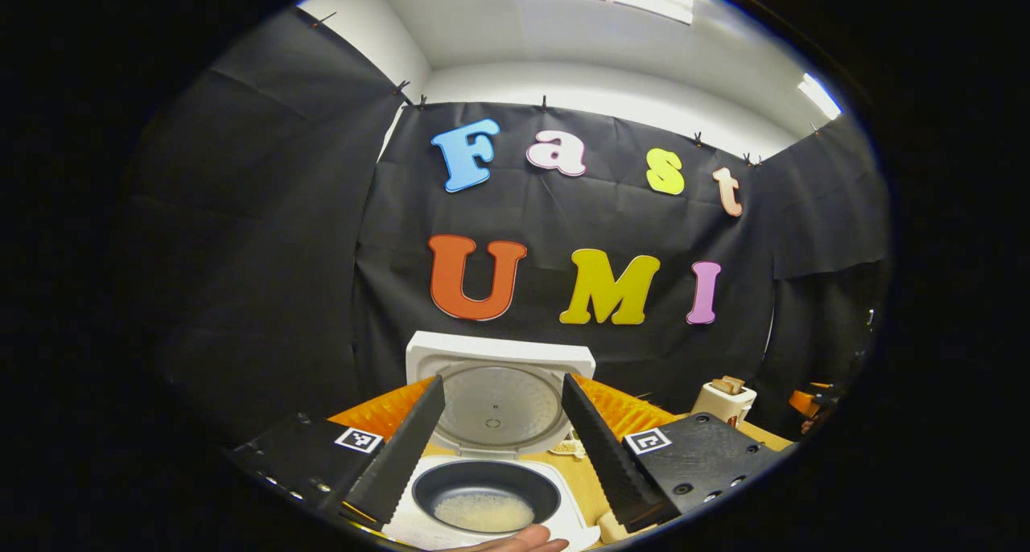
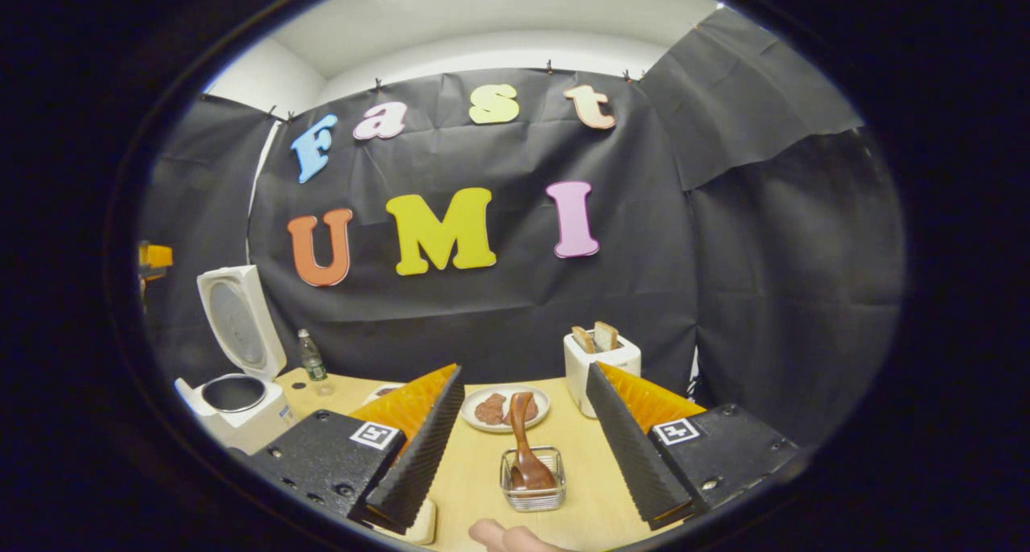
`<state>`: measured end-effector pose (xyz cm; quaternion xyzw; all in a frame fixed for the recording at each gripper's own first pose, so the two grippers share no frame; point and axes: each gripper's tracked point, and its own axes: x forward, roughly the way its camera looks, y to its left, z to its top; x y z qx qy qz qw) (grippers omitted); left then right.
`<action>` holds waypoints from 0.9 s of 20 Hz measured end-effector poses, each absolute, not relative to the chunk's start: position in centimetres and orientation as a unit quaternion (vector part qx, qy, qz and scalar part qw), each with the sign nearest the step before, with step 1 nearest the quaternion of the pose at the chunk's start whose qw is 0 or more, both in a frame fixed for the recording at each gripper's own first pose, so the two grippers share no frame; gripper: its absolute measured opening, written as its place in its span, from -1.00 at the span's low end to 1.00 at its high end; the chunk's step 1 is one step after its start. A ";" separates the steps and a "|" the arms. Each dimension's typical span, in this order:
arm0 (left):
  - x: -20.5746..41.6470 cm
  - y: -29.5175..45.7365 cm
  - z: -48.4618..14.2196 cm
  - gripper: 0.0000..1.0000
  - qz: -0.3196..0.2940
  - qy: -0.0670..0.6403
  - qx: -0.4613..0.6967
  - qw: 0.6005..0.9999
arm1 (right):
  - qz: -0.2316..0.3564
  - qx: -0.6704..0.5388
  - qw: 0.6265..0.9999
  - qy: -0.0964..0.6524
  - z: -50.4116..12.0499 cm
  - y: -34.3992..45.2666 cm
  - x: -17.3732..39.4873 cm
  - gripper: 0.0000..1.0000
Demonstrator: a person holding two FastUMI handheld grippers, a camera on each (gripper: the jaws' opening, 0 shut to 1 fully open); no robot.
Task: Close the left gripper, press the button to open the rice cooker; take a wooden spoon from the chopstick holder with the right hand, scoop a spoonful of rice and pour it into the rice cooker, then put the wooden spoon back into the chopstick holder.
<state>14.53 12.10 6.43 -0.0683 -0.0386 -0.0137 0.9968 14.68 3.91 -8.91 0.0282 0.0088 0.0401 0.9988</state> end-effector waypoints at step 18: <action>33.4 14.3 2.5 0.93 0.013 0.061 -0.054 0.997 | 0.068 0.090 0.993 0.038 -13.3 4.7 13.3 0.98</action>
